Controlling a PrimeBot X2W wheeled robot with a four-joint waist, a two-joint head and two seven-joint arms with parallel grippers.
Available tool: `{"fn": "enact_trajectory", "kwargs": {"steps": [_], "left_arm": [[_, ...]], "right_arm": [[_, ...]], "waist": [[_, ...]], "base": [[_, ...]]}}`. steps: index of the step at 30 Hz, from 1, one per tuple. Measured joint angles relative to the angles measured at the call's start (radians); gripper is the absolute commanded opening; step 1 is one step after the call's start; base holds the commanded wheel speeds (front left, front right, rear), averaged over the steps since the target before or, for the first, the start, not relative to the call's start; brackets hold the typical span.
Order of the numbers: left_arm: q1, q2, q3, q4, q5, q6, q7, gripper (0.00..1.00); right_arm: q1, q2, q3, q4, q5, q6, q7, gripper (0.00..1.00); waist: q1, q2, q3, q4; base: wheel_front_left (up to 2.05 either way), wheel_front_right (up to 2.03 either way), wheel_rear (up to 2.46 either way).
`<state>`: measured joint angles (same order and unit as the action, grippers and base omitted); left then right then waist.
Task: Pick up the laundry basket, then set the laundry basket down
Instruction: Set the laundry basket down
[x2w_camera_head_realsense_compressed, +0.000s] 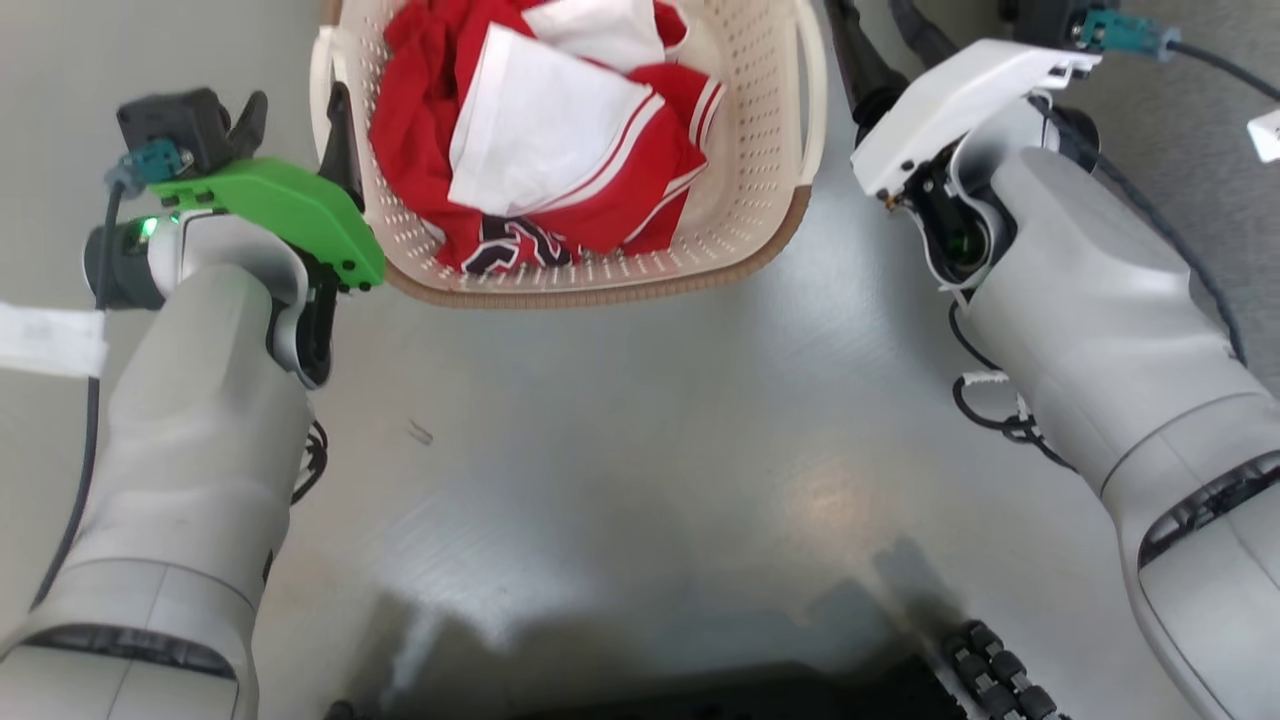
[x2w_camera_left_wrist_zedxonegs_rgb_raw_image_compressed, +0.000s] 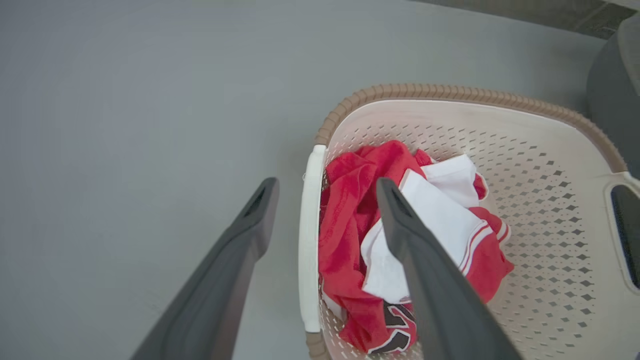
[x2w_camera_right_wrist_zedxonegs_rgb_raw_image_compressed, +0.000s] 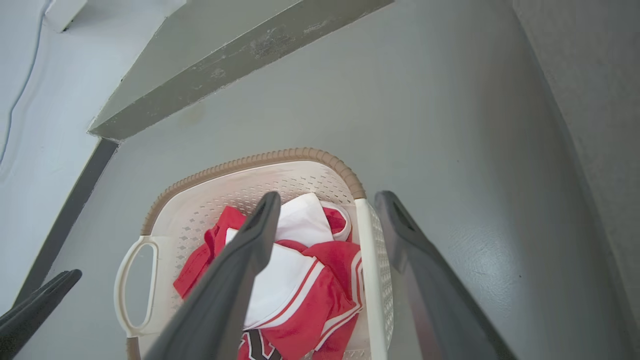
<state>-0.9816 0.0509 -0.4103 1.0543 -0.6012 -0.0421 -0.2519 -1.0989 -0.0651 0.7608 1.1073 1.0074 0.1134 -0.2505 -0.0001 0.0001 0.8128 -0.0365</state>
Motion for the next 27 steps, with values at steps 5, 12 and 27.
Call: {"fn": "enact_trajectory", "kwargs": {"steps": [5,12,27], "left_arm": [[0.037,0.007,0.030,-0.071,0.011,0.000,0.000,1.00],[0.134,0.013,0.062,-0.126,0.025,0.000,0.000,1.00],[0.319,0.038,0.148,-0.265,0.076,0.003,0.000,1.00]], "right_arm": [[0.048,0.000,-0.024,-0.024,-0.021,0.000,0.000,1.00],[0.105,0.001,-0.067,-0.065,-0.053,0.000,0.000,1.00],[0.267,-0.011,-0.144,-0.169,-0.158,0.001,0.000,1.00]], "waist": [[0.0000,0.0000,-0.057,-0.007],[0.0000,0.0000,-0.145,-0.015],[0.0000,0.0000,-0.351,-0.037]], "base": [[0.00,0.00,0.00],[0.00,0.00,0.00],[0.00,0.00,0.00]]}}
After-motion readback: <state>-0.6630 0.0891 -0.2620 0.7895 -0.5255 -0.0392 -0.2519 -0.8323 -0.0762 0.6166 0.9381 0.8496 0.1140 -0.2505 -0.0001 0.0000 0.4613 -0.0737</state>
